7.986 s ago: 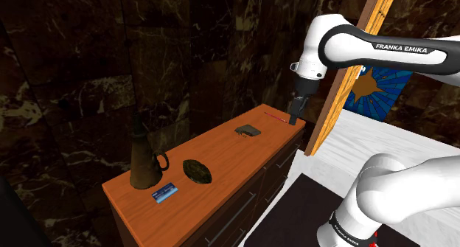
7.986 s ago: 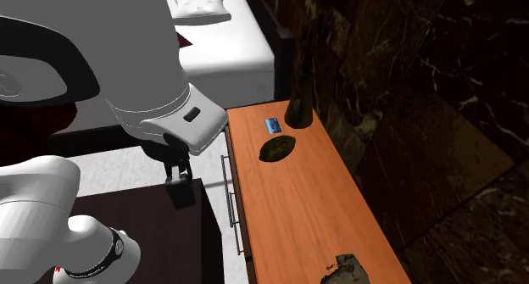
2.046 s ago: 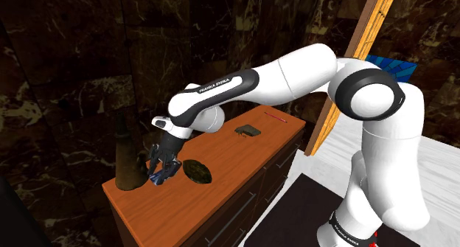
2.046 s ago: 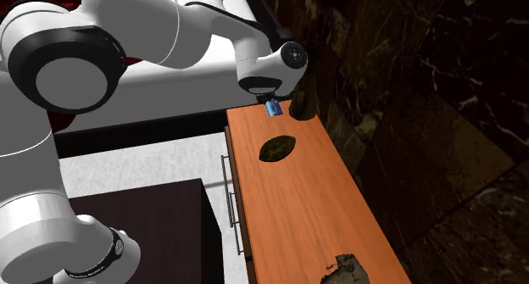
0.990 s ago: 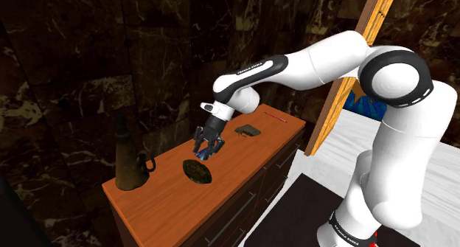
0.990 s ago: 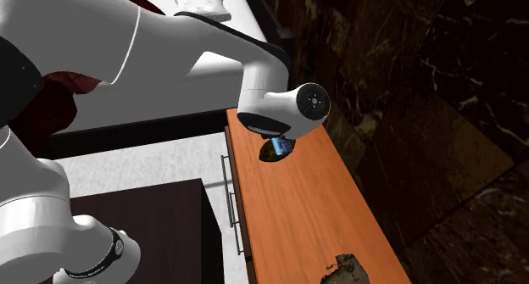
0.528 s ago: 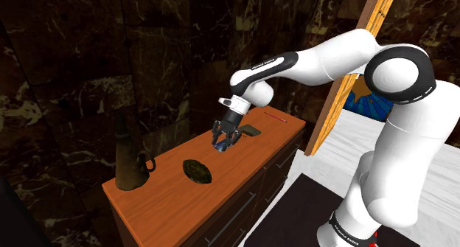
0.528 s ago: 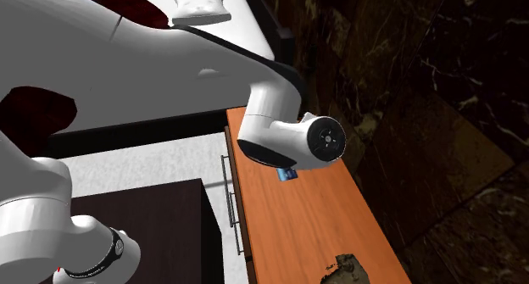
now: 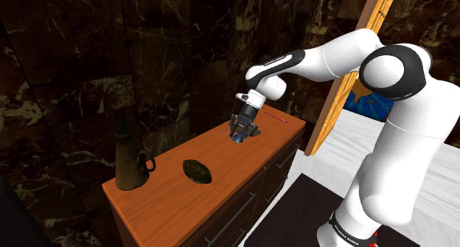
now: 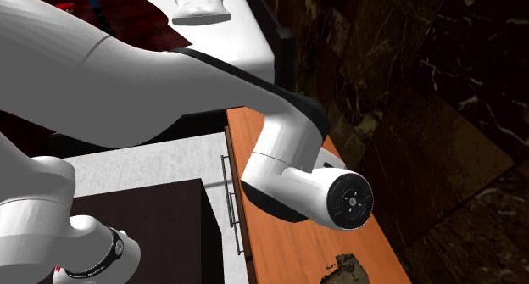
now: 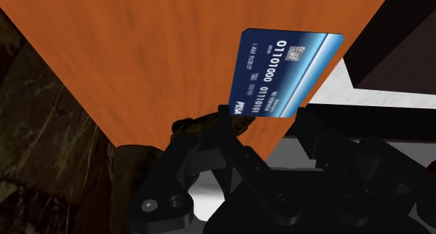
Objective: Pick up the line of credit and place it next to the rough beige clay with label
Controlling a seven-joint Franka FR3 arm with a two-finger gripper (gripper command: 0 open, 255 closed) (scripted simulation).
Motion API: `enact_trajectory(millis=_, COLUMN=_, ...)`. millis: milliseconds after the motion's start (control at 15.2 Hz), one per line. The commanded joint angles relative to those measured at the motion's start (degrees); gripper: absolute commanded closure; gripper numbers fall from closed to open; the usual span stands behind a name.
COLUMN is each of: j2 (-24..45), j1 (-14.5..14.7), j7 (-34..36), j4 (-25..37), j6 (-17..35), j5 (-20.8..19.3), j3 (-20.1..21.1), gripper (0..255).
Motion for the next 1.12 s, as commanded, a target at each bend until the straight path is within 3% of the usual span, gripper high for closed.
enact_trajectory(millis=0, j2=0.3, j1=-1.7, j7=-2.3, j4=0.4, j6=-1.6, j5=-0.9, j3=-1.5, gripper=255)
enact_trajectory(millis=726, j2=7.6, j1=-11.2, j7=-13.5, j4=10.2, j6=-12.5, j5=-4.1, j3=-8.4, gripper=255)
enact_trajectory(millis=1056, j2=9.7, j1=-11.8, j7=-15.5, j4=9.8, j6=-10.9, j5=-3.0, j3=-8.3, gripper=255)
